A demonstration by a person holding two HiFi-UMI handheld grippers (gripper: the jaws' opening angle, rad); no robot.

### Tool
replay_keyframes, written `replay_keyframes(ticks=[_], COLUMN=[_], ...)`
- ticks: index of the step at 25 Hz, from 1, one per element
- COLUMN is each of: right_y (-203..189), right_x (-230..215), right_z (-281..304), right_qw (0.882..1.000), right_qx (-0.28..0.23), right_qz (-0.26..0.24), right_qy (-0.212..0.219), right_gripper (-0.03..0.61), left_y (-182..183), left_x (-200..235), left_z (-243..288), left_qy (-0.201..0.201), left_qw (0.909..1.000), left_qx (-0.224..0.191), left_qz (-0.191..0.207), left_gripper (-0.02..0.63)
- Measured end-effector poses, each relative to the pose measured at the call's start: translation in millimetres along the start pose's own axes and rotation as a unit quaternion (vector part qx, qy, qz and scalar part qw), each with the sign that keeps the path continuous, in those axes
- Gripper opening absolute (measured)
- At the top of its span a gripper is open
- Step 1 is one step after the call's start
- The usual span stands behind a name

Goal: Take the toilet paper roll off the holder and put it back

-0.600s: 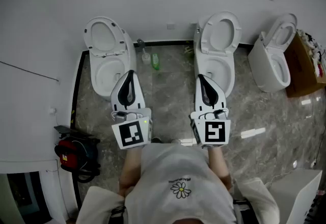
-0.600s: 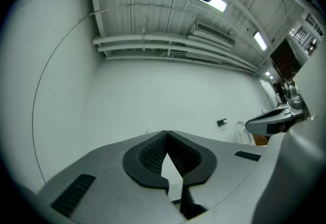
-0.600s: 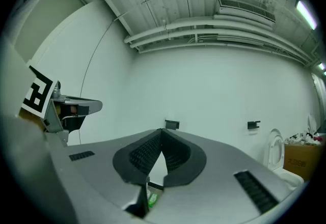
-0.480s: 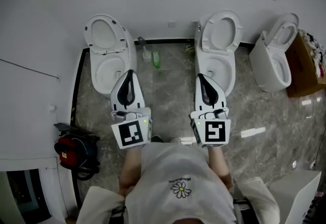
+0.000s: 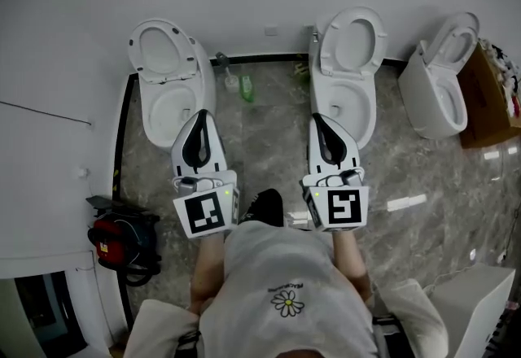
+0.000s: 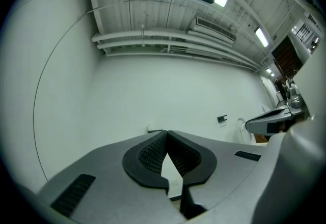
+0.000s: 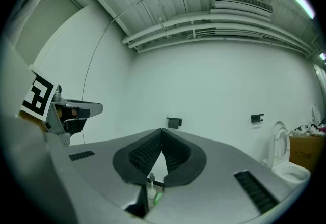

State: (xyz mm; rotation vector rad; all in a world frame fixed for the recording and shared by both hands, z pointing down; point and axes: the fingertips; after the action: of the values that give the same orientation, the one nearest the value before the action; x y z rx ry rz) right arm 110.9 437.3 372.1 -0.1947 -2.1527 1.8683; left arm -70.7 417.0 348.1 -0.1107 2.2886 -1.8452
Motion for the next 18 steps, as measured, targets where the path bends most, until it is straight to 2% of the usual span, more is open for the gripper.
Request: replay_keyframes(ticks=[6,12,18], right_y=[-9,-3,-4], right_x=[2,-25,-60], right_z=[9,48,115], right_qw=[1.0,1.0,0.998], right_qx=[-0.003,-0.024,-0.048], right_qz=[-0.017,-0.002,-0.028], right_qy=[0.022,0.006,-0.027], right_gripper=[0.009,0.009,0.009], left_y=[-14,-3,-10], left_x=[5,10,32], left_z=[22,75,160], left_qy=[-0.003,-0.015,-0.012], left_qw=[0.9999,0.9991,0.9979], left_qx=[-0.001,-0.036,-0.062], left_qz=[0.01,0.019,0.012], left_gripper=[0.017,0.018,0.017])
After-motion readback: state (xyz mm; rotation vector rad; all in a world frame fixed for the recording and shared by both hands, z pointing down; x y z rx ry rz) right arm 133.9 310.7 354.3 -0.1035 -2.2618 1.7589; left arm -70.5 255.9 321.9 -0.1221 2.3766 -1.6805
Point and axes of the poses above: the fingertips, and each gripper's own axes: z forward along the fingers, x to its left, y out of its top, and after that the axes turned 2 degrees about y, right-handed
